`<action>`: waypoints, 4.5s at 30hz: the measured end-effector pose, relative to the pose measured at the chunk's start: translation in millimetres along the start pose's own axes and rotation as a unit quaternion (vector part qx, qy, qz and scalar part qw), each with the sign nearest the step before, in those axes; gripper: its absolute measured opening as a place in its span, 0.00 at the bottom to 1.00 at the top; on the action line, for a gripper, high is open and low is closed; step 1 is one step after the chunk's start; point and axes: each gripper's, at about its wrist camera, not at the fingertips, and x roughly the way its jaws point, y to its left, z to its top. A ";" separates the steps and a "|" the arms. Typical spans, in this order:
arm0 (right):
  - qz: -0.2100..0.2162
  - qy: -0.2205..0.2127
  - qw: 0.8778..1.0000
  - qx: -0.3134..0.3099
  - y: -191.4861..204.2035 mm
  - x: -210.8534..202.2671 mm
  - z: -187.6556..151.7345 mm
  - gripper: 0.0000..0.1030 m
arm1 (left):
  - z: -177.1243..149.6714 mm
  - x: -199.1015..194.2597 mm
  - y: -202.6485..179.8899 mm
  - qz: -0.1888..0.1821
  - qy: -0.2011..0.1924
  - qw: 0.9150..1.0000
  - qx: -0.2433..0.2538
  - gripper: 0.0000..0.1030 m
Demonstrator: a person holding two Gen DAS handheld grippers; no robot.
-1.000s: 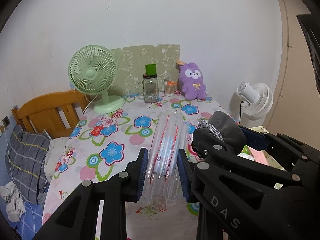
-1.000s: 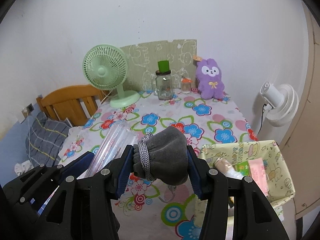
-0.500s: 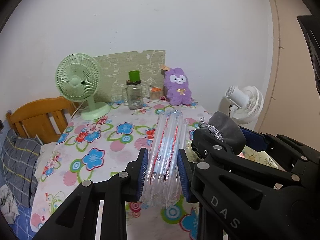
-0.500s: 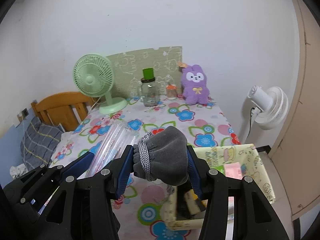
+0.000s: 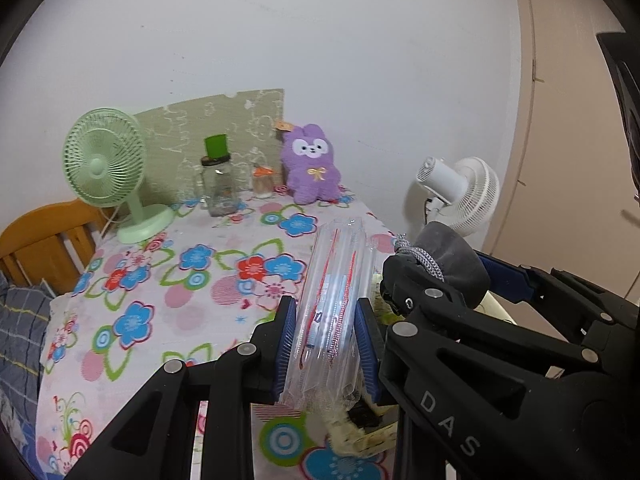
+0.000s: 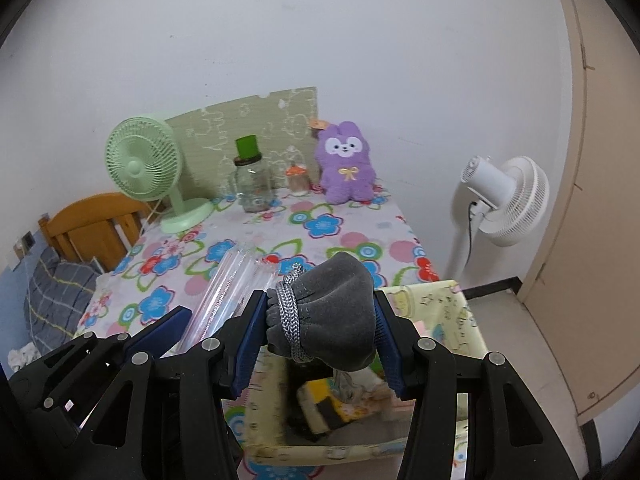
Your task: Organize soft objects
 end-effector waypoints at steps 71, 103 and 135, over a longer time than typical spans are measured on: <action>-0.073 0.029 0.996 0.031 -35.6 15.7 -36.8 0.93 | -23.4 34.9 -24.7 -0.029 0.064 0.997 0.043 0.97; -0.031 -0.040 0.999 -0.007 61.8 -51.3 -23.8 0.94 | -30.9 -73.1 100.8 0.090 -0.014 0.995 -0.050 1.00; -0.032 -0.076 0.996 -0.020 72.9 -90.2 -26.3 0.94 | -35.8 -123.3 117.3 0.125 -0.068 0.988 -0.060 1.00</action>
